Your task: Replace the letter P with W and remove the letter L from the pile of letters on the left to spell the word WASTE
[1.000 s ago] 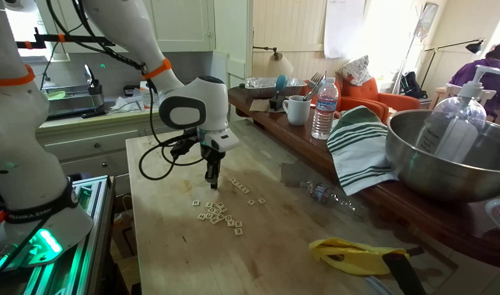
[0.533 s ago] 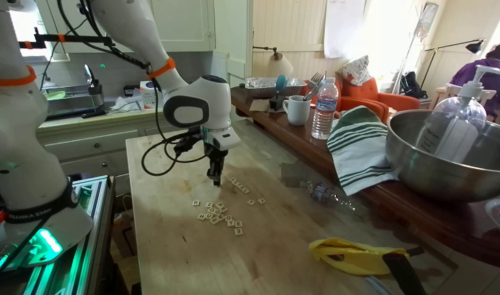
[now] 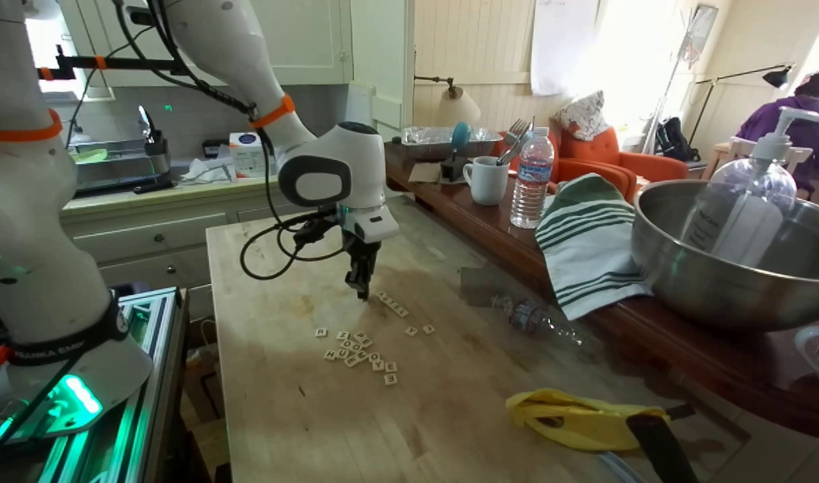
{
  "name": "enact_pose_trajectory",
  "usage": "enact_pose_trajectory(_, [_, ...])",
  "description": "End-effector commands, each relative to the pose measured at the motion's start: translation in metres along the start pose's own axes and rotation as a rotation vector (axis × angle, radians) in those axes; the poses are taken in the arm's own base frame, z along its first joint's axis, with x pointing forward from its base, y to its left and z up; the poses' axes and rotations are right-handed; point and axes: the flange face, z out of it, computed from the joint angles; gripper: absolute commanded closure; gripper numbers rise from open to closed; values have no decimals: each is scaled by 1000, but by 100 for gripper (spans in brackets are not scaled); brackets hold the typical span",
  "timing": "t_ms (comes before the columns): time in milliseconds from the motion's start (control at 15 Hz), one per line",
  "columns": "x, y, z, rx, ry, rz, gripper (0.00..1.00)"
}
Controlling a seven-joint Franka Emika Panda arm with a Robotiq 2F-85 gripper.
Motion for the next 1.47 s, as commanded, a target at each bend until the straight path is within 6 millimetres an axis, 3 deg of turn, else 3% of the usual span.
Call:
enact_pose_trajectory(0, [3, -12, 9, 13, -8, 54, 100])
enact_pose_trajectory(1400, [14, -20, 9, 35, 28, 178, 100])
